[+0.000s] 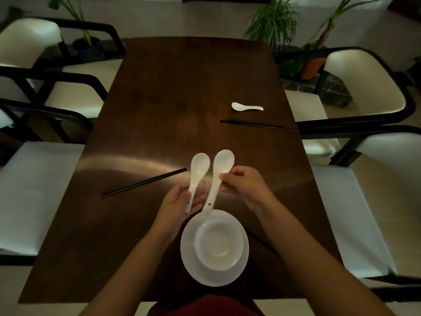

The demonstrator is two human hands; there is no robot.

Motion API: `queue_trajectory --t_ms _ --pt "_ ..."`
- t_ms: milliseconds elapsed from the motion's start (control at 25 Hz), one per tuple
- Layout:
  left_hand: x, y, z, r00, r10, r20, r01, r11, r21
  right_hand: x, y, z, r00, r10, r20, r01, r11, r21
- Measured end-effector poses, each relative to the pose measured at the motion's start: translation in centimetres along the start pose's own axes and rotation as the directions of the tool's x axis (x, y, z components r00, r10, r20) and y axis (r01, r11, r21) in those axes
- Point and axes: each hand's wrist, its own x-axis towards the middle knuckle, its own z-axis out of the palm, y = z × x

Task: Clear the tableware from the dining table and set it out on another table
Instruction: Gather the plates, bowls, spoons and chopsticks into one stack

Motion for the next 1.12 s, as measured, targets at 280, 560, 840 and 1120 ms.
queue_trajectory --t_ms 280,560,840,1120 --pt "-1.9 1.0 2.2 0.990 0.039 0.133 -0.048 0.997 0.068 -0.9 0.1 1.8 0.996 -0.008 -0.090 0.005 0.999 -0.040" --pt "-2.1 1.7 1.9 0.967 -0.018 0.253 0.010 0.999 0.033 -0.4 -0.7 -0.4 0.981 -0.188 -0.046 0.180 0.974 -0.140" --pt "-0.6 3.0 2.3 0.993 0.018 0.118 -0.036 0.988 0.150 1.5 -1.9 -2.4 0.962 -0.235 -0.138 0.217 0.967 -0.136" --pt "6.1 7.3 5.6 0.998 -0.043 0.046 0.042 0.999 0.012 8.7 -6.9 -5.7 0.987 -0.159 0.036 0.162 0.983 -0.088"
